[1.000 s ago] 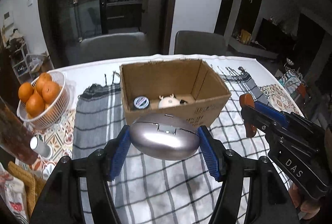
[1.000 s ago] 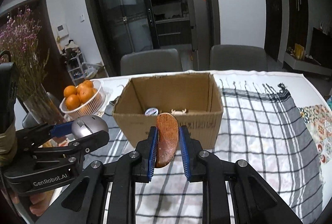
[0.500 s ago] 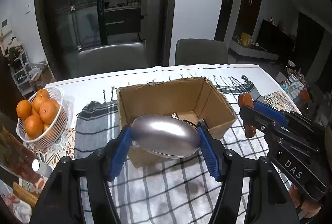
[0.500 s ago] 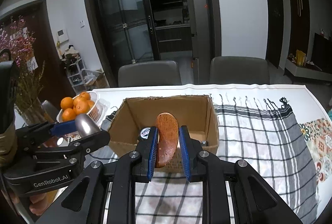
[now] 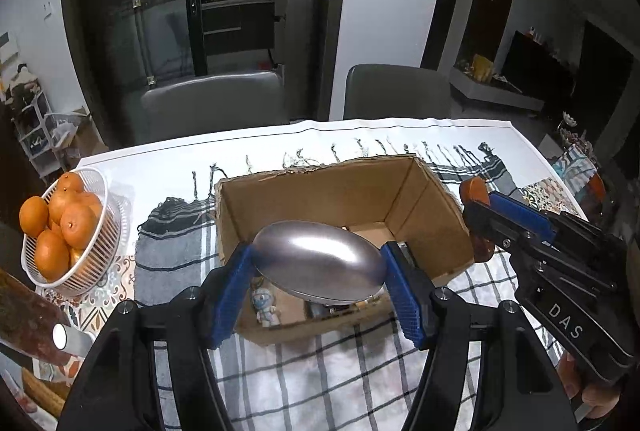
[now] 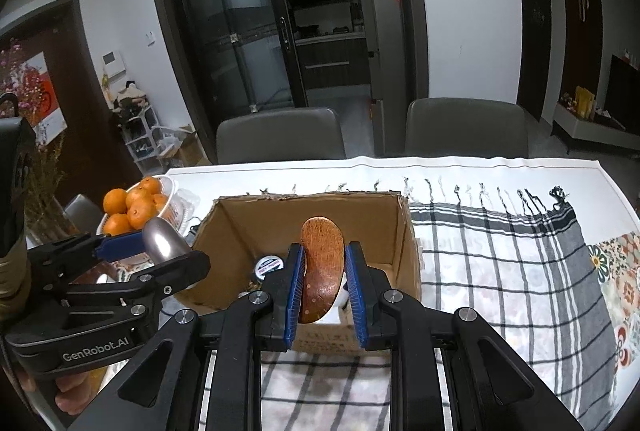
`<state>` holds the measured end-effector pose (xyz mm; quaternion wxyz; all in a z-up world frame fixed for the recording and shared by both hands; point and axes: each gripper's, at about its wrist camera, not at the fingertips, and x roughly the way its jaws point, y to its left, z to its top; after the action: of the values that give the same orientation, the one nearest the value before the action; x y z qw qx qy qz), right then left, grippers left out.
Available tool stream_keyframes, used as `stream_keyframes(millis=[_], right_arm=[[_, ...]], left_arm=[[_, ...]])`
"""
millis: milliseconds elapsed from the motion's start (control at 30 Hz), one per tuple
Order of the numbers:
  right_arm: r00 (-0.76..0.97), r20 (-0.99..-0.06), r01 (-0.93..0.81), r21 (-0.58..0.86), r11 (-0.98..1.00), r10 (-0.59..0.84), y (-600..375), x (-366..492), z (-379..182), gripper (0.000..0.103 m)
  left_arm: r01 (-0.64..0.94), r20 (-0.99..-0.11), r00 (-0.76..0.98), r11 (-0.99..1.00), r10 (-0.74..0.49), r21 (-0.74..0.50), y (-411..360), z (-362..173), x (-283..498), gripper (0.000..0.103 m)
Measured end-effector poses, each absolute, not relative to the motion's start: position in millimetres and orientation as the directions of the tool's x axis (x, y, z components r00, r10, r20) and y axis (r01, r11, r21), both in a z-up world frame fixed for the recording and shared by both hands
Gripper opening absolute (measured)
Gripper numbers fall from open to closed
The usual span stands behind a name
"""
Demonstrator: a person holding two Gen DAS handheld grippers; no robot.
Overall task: Organize rigid objects
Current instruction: 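Lower the speaker and comb into the box and open both tools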
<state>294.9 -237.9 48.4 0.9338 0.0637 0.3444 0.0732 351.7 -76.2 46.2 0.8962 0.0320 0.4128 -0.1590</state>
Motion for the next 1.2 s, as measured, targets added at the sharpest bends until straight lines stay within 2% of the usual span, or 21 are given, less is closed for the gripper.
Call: stream_keyframes(millis=[767, 967, 1100, 1200], right_arm=[[0.614, -0.763, -0.078, 0.194, 0.978, 0.2, -247.7, 361.7, -13.6, 0.024], [0.609, -0.77, -0.054, 0.198, 0.979, 0.19, -252.6, 356.9, -18.2, 0.028], [0.622, -0.762, -0.043, 0.194, 0.98, 0.178, -254.6, 346.9, -10.7, 0.031], [0.649, -0.745, -0.037, 0.174, 0.984, 0.156, -252.8, 331.9, 2.0, 0.039]], left_arm=[[0.287, -0.85, 0.472, 0.953, -0.232, -0.101, -91.1, -11.0, 407.6, 0.064], [0.286, -0.833, 0.51, 0.956, -0.213, -0.07, -94.1, -2.9, 396.5, 0.065], [0.272, -0.807, 0.557, 0.961, -0.197, -0.046, -89.3, 10.7, 379.5, 0.072], [0.255, -0.78, 0.598, 0.967, -0.183, -0.031, -83.5, 24.1, 359.7, 0.078]])
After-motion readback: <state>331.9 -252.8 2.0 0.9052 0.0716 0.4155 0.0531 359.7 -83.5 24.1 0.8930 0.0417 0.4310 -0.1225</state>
